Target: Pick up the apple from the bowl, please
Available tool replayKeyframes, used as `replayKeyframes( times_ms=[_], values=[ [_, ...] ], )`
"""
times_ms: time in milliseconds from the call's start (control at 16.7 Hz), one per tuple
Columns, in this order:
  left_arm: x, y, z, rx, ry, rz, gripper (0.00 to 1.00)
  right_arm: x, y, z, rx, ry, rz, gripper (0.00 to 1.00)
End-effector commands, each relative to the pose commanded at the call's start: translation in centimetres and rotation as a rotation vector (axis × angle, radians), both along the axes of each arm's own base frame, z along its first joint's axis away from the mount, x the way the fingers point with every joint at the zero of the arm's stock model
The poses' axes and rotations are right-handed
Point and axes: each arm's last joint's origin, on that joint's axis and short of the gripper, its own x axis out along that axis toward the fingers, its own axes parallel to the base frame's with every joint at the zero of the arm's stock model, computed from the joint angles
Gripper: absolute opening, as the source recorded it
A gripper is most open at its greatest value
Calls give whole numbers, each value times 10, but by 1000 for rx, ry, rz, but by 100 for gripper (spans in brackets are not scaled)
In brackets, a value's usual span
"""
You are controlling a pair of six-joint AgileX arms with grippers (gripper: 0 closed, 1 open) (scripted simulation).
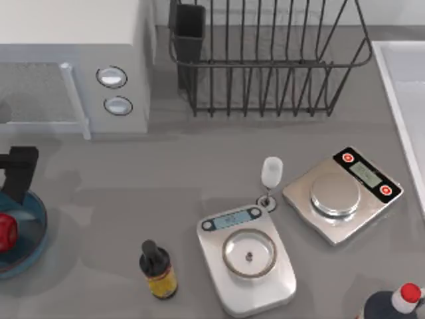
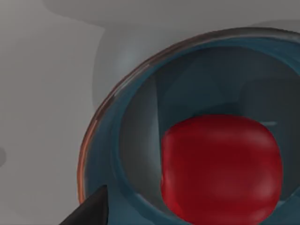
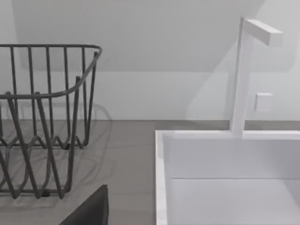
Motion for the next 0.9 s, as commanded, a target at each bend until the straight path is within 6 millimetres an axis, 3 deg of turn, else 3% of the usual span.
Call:
replayKeyframes(
  times_ms=[540,840,900],
  values=[
    [1,1,-89,0,-6,4,100,0,0,0,0,0,0,100],
    [0,2,-94,0,-1,4,100,0,0,0,0,0,0,100],
    [0,2,-94,0,-1,4,92,0,0,0,0,0,0,100]
  ],
)
